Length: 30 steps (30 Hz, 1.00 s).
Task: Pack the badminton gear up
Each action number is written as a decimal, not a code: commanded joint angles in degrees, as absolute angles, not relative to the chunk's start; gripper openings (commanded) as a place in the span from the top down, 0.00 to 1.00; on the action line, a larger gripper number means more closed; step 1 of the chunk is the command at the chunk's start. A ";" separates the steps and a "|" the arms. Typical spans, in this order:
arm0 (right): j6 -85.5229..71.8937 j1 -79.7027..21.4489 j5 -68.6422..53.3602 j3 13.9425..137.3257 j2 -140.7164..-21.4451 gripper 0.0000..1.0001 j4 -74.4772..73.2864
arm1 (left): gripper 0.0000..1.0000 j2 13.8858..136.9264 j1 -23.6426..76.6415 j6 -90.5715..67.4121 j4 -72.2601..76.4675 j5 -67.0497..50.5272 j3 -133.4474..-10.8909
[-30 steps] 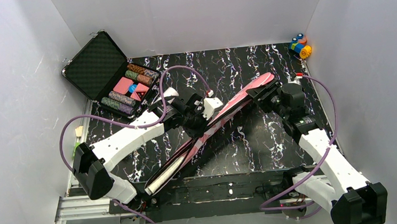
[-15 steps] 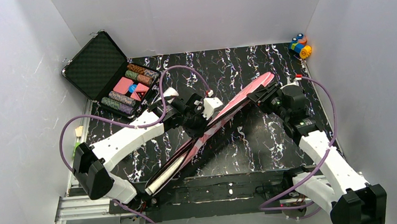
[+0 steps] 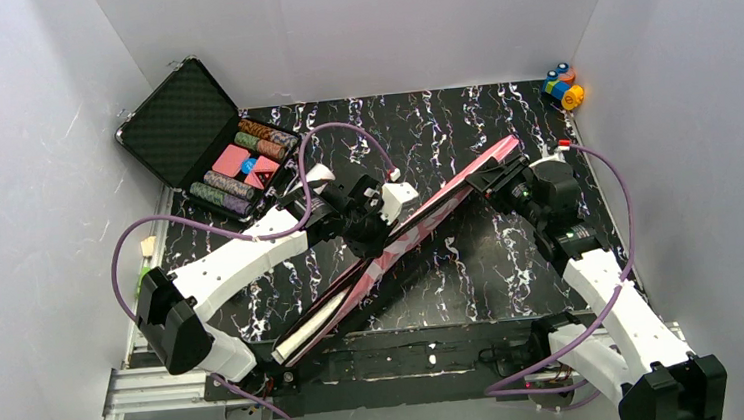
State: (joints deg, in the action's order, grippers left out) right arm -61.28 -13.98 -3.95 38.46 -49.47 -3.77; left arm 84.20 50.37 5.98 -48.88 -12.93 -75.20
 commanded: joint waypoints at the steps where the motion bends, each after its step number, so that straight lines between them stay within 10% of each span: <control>1: -60.59 -13.62 -5.20 39.02 -48.38 0.66 -2.81 | 1.00 81.37 50.10 6.13 -46.84 -14.58 -77.36; 30: -61.51 -12.92 -7.66 38.76 -45.70 0.62 -4.49 | 1.00 81.51 50.10 6.17 -46.60 -14.56 -76.98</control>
